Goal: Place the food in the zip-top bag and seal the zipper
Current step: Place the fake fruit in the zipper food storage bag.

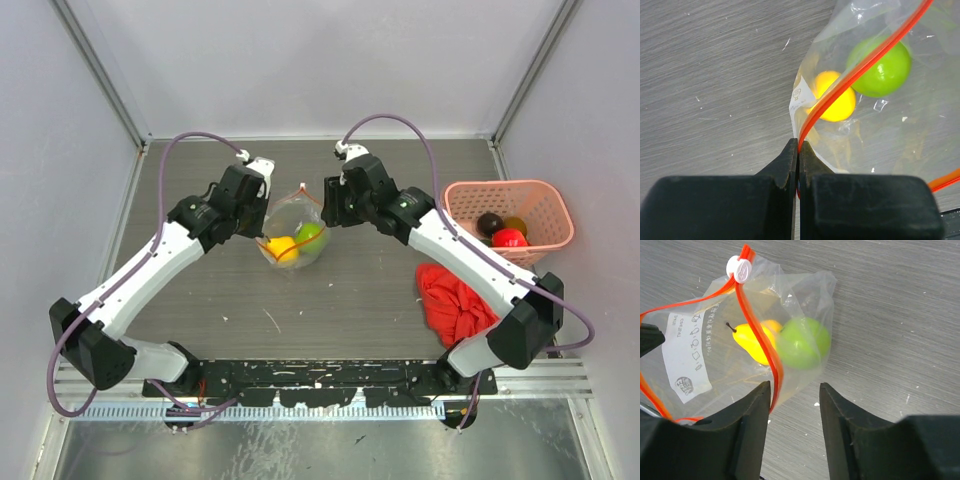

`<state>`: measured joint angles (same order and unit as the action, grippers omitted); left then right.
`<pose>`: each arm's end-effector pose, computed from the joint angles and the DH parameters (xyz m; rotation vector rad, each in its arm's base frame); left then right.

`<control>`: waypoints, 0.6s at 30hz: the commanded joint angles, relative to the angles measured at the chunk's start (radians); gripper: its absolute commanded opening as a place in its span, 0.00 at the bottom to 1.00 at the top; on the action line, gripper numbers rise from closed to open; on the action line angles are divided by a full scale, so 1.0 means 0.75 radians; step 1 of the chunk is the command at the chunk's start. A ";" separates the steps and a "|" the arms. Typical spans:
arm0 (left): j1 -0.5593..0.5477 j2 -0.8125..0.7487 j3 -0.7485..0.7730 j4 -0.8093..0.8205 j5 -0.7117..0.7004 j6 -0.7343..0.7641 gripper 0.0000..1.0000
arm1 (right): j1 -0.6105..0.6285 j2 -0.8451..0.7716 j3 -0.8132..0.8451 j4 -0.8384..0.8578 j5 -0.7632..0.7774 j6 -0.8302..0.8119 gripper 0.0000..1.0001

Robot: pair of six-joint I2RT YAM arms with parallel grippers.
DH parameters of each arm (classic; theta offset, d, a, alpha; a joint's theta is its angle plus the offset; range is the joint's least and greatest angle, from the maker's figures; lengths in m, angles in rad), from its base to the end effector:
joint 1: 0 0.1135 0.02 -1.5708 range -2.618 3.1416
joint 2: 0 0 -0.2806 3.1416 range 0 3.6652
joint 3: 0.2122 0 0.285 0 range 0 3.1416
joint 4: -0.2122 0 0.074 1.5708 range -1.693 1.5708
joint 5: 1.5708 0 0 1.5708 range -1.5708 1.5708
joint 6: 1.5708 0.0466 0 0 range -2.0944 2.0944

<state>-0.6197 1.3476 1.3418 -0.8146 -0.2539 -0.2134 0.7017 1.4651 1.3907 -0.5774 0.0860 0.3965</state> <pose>0.2657 -0.1752 0.3584 0.3595 2.3321 -0.1005 0.2840 0.2348 0.3586 -0.2969 2.2483 0.5023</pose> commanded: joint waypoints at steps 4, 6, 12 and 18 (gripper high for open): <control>0.005 -0.075 -0.007 0.086 0.068 0.027 0.00 | -0.108 -0.087 0.226 -0.214 -0.004 -0.109 0.64; 0.004 -0.081 -0.011 0.091 0.084 0.025 0.00 | -0.166 -0.124 0.230 -0.252 -0.002 -0.122 0.70; 0.004 -0.083 -0.014 0.094 0.109 0.024 0.00 | -0.461 -0.244 0.136 -0.322 0.002 -0.144 0.90; 0.002 -0.086 -0.014 0.092 0.111 0.022 0.00 | -0.703 -0.261 0.079 -0.353 0.059 -0.178 0.98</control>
<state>-0.6197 1.3174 1.3304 -0.7967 -0.1841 -0.2115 0.2462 1.2823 1.4746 -0.8223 0.0933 0.2977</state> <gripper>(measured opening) 0.007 0.967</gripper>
